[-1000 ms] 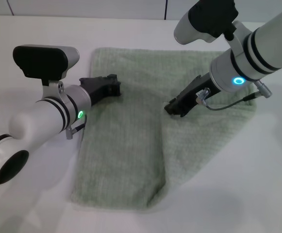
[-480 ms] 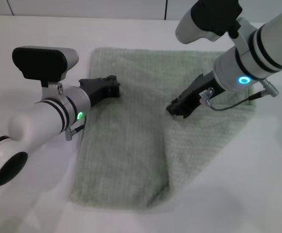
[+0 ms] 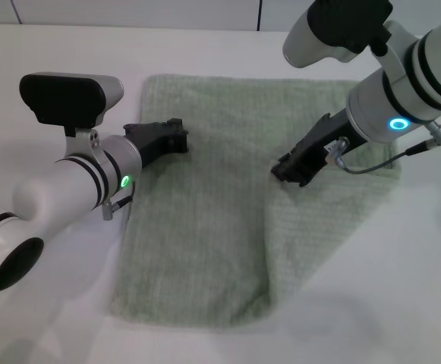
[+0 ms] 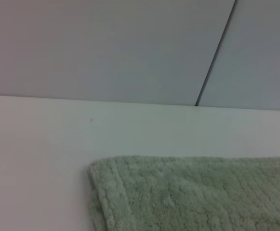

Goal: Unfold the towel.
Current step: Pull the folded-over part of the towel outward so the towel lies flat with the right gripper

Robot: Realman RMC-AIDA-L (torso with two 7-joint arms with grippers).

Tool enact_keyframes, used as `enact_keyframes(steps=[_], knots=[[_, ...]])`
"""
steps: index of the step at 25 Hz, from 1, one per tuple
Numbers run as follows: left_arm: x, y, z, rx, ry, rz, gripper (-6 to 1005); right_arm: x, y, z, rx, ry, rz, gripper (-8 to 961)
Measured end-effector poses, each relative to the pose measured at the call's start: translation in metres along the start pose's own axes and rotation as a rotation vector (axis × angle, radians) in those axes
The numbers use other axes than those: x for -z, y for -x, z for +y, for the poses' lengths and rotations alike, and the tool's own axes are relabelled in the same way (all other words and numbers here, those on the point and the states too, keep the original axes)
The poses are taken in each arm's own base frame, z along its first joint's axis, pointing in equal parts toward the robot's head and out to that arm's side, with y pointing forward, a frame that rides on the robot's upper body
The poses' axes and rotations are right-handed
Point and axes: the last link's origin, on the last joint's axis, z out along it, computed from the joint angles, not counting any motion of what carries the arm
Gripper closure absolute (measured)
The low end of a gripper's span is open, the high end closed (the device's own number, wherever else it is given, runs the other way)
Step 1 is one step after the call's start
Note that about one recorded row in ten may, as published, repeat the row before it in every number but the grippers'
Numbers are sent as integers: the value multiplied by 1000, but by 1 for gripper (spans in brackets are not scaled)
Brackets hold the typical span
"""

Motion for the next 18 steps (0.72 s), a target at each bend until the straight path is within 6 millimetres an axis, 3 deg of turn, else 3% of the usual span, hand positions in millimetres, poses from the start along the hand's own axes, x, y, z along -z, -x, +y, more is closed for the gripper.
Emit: enact_keyframes(steps=[18], knots=[[0,-1,0,0,2,3,1000,31,-9,8,-21,-104,27,847]])
